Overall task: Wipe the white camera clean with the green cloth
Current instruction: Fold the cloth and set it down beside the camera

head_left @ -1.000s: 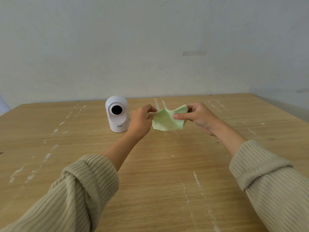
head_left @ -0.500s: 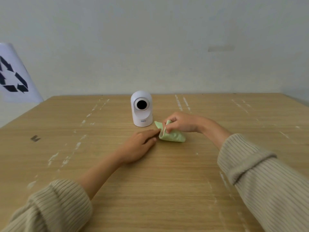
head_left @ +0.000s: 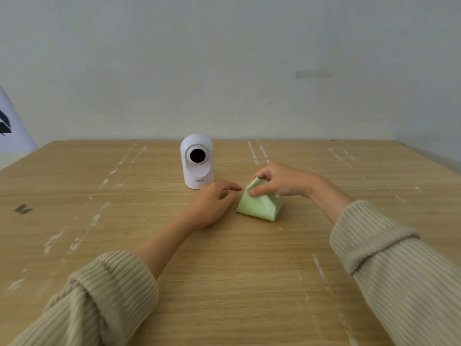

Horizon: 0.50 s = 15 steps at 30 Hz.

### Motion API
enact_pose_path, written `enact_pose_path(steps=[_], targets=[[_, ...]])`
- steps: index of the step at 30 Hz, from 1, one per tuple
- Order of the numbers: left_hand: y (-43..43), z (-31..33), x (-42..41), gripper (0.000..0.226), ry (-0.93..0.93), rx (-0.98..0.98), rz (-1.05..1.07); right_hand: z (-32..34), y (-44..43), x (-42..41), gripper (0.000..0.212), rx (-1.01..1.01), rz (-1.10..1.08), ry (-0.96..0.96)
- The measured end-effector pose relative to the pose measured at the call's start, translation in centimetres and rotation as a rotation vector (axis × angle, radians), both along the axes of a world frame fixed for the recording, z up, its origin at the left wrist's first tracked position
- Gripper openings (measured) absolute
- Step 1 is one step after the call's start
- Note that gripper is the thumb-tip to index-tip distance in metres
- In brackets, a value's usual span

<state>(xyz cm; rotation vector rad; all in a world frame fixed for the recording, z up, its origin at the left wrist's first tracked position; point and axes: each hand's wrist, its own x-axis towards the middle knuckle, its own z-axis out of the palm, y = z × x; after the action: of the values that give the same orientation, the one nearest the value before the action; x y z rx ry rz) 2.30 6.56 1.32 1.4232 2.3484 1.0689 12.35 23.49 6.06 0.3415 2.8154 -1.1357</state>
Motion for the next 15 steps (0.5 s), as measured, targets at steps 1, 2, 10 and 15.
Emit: enact_pose_path(steps=[1, 2, 10, 15], targets=[[-0.7, -0.2, -0.2, 0.030, 0.096, -0.008, -0.004, -0.3, 0.0, -0.6, 0.001, 0.043, 0.008, -0.004], [-1.5, -0.4, -0.4, 0.030, 0.185, -0.034, -0.015, -0.6, -0.1, -1.2, 0.008, 0.101, 0.011, -0.006], [-4.8, -1.8, -1.2, 0.039, 0.401, -0.140, 0.050, -2.5, -0.6, -3.0, 0.038, 0.423, -0.031, 0.128], [-4.5, -1.7, -1.0, 0.039, 0.402, -0.144, 0.080, -3.0, -1.4, -1.7, 0.028, 0.651, -0.066, 0.366]])
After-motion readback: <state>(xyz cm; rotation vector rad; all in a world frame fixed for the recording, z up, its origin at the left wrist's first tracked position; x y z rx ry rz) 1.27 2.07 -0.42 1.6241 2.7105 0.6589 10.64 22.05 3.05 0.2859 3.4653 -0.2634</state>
